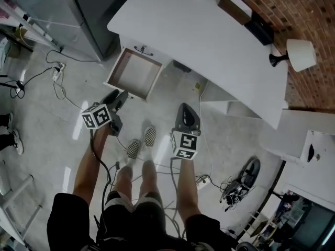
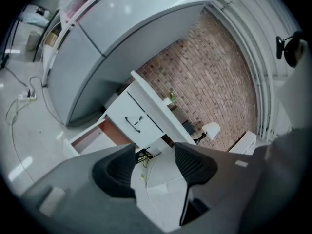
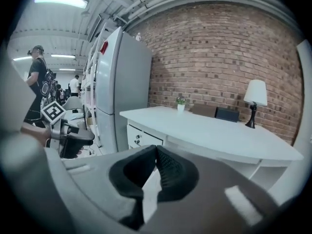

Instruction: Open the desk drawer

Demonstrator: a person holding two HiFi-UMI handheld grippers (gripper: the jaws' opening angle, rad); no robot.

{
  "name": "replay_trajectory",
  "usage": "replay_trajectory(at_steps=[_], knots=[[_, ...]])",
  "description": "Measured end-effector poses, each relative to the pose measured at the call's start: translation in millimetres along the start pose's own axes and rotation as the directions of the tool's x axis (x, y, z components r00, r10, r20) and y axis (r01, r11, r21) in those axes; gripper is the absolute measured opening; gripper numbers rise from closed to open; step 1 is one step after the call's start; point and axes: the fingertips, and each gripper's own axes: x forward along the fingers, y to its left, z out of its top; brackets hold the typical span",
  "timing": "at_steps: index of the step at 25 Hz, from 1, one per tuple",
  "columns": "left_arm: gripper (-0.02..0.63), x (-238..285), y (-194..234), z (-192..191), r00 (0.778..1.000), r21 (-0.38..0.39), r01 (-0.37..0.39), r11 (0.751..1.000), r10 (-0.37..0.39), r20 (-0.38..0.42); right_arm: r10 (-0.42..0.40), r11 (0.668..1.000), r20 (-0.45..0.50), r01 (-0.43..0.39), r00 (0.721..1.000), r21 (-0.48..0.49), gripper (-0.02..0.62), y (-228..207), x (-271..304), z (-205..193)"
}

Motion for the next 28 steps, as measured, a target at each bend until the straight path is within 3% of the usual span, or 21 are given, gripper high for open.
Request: replay_trajectory(at_steps=[4, 9, 14, 18, 24, 28], knots=[[0.178, -20, -57, 52, 0.999, 0.151, 0.016, 0.988, -0.021, 0.031, -0.024, 1.000, 0.064, 0.024, 0.998, -0.001, 0.005, -13, -22, 60], [0.099, -50, -134, 108, 0.993, 0.307, 0.027, 0.951, -0.061, 0.100, -0.047, 0.999, 0.141, 0.047, 0.989, 0.007, 0.005, -25, -57, 127], [0.039, -81, -201, 149, 0.984, 0.454, 0.002, 0.891, -0.081, 0.156, -0.055, 0.998, 0.204, 0.053, 0.977, 0.017, 0.005, -29, -93, 180], [0.015, -110, -241, 168, 0.979, 0.525, -0.010, 0.851, -0.099, 0.179, -0.050, 0.998, 0.244, 0.043, 0.969, 0.034, 0.005, -24, -123, 210], [0.011, -157, -284, 185, 0.965, 0.651, -0.085, 0.754, -0.100, 0.242, -0.035, 0.999, 0.305, 0.026, 0.952, 0.032, 0.005, -6, -166, 239], [0.011, -179, -302, 184, 0.958, 0.677, -0.118, 0.726, -0.096, 0.271, -0.028, 1.000, 0.338, 0.021, 0.941, 0.023, 0.005, 0, -193, 252]])
